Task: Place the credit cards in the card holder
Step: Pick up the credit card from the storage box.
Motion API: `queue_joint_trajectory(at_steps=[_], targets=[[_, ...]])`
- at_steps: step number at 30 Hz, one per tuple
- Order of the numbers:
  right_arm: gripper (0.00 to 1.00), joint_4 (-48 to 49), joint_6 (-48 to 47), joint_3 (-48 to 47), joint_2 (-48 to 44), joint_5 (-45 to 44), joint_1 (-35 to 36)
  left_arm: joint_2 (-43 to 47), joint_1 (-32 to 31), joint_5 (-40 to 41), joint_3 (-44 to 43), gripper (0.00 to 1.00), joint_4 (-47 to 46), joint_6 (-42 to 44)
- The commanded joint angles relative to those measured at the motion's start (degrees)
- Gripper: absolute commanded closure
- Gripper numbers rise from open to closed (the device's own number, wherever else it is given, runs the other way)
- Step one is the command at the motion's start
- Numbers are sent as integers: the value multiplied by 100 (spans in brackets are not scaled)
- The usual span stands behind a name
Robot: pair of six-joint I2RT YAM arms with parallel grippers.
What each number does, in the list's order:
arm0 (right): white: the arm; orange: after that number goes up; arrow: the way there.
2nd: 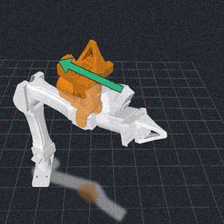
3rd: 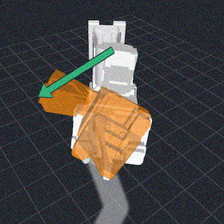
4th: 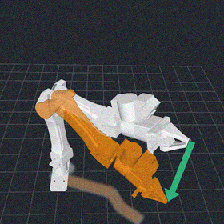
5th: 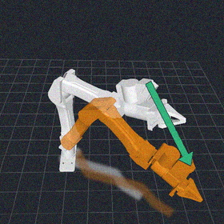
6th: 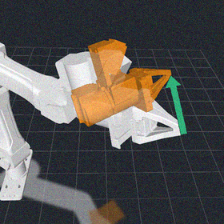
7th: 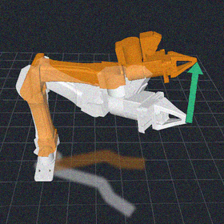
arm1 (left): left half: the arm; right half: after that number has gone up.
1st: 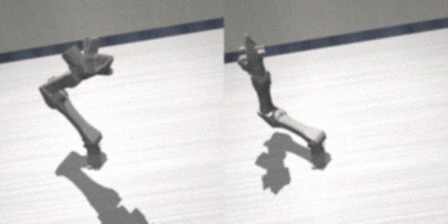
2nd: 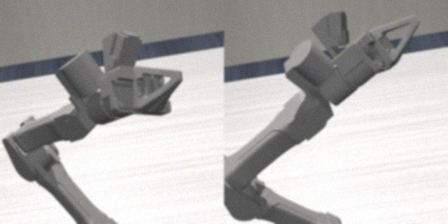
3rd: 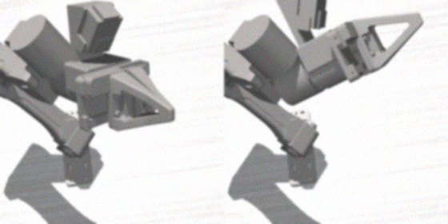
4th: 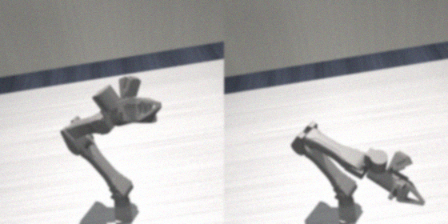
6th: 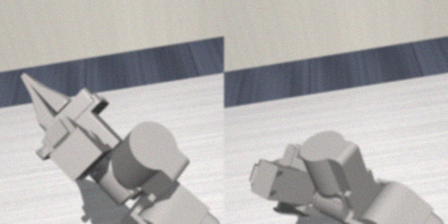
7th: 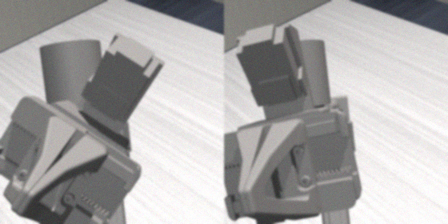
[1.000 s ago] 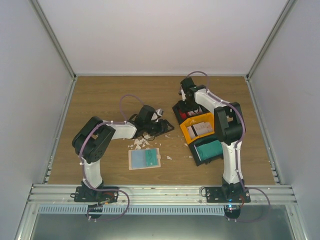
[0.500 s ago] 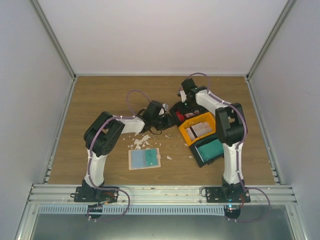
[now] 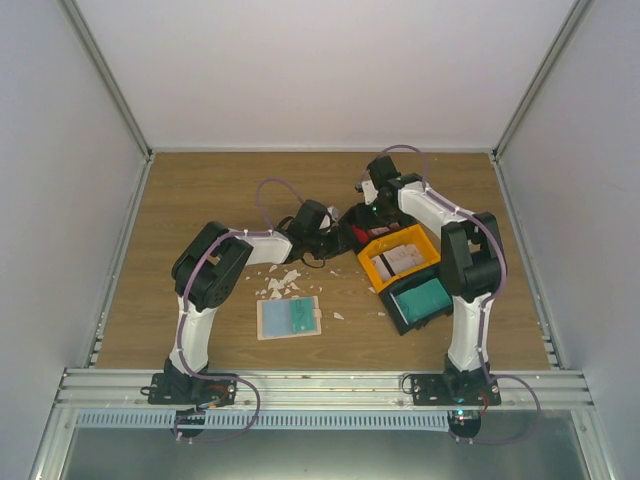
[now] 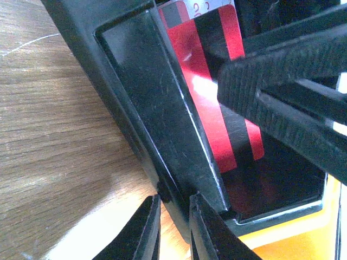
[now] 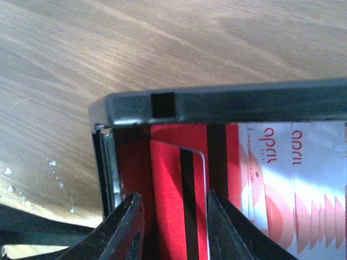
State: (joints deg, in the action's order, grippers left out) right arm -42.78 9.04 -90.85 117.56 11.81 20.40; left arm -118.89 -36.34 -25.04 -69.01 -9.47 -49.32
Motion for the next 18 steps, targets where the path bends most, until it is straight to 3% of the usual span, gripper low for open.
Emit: queue_joint_trajectory(at_steps=[1, 18], targets=[[66, -102, 123, 207, -287, 284, 96, -143, -26, 62, -94, 82, -3, 133], [59, -73, 103, 355, -497, 830, 155, -24, 3, 39, -36, 82, 18, 233]])
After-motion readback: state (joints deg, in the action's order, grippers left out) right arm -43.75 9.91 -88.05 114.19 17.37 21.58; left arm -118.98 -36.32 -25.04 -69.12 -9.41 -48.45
